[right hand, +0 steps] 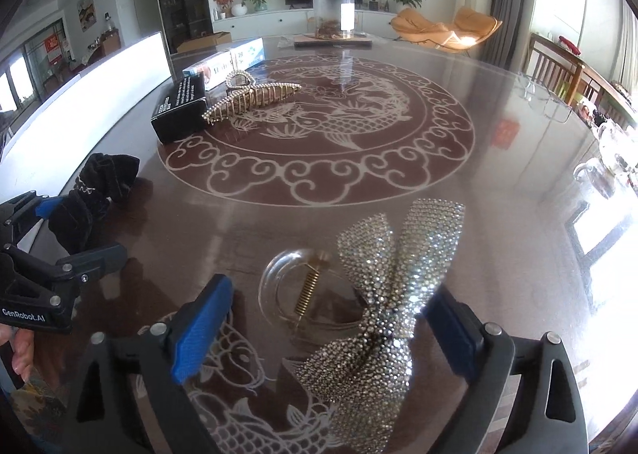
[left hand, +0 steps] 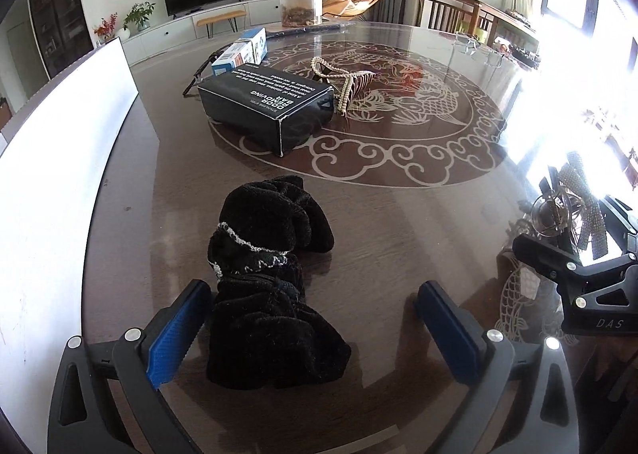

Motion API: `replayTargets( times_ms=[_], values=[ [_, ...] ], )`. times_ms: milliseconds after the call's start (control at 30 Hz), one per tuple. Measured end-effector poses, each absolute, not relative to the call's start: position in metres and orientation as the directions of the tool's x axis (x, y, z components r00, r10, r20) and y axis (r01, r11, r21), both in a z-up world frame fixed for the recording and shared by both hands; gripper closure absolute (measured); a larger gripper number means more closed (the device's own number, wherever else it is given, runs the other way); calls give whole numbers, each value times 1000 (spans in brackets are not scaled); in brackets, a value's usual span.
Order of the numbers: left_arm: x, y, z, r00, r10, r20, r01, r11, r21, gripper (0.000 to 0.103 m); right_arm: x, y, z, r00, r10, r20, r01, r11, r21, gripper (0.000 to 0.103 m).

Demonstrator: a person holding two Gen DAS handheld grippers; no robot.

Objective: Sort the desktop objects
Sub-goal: 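Grasp the rhinestone bow clip with the right gripper while the left gripper lifts the pouch, then carry the pouch and bow clip over the white bin and open both grippers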

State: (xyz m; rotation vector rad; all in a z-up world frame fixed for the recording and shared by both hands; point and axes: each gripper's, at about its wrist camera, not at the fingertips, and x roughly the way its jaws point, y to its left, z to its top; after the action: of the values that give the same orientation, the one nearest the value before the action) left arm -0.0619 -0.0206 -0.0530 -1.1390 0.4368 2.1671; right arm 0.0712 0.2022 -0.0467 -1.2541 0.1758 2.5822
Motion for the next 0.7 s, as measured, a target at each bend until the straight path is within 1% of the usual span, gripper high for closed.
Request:
replayTargets(
  times_ms=[33, 133, 267, 333, 367, 400, 433, 467, 567, 633, 700],
  values=[
    [-62, -20, -53, -417, 386, -823, -675, -738, -4, 0, 71, 205, -48, -583, 187, -791, -299, -954, -6, 0],
    [-63, -19, -53, -410, 380, -829, -675, -738, -5, 0, 73, 207, -47, -588, 187, -787, -300, -954, -2, 0],
    [-68, -16, -52, -352, 338, -873, -689, -725, -2, 0, 80, 206, -48, -595, 196, -779, -306, -952, -6, 0],
    [-68, -19, -52, -359, 351, -865, -699, -715, 0, 0, 85, 208, -47, -605, 196, -772, -323, -946, 13, 2],
    [-68, -21, -52, -372, 357, -857, -697, -717, 4, 5, 88, 209, -44, -618, 189, -763, -323, -946, 27, 13],
    [-66, -24, -48, -391, 372, -842, -694, -720, 4, 17, 89, 209, -41, -630, 182, -755, -315, -949, 34, 24],
    [-66, -27, -44, -413, 384, -826, -689, -724, 9, 50, 89, 208, -39, -631, 178, -755, -308, -951, 33, 47],
    [-67, -28, -42, -412, 389, -824, -688, -726, 1, 74, 90, 208, -38, -628, 170, -759, -303, -952, 38, 52],
    [-68, -36, -35, -386, 436, -813, -679, -730, -70, 74, 97, 204, -36, -635, 145, -759, -296, -953, 65, 53],
    [-63, -44, -28, -370, 472, -800, -679, -725, -114, 74, 106, 200, -30, -662, 118, -740, -294, -949, 111, 53],
    [-58, -48, -24, -348, 498, -794, -679, -718, -153, 74, 112, 196, -26, -671, 113, -733, -292, -949, 121, 53]
  ],
)
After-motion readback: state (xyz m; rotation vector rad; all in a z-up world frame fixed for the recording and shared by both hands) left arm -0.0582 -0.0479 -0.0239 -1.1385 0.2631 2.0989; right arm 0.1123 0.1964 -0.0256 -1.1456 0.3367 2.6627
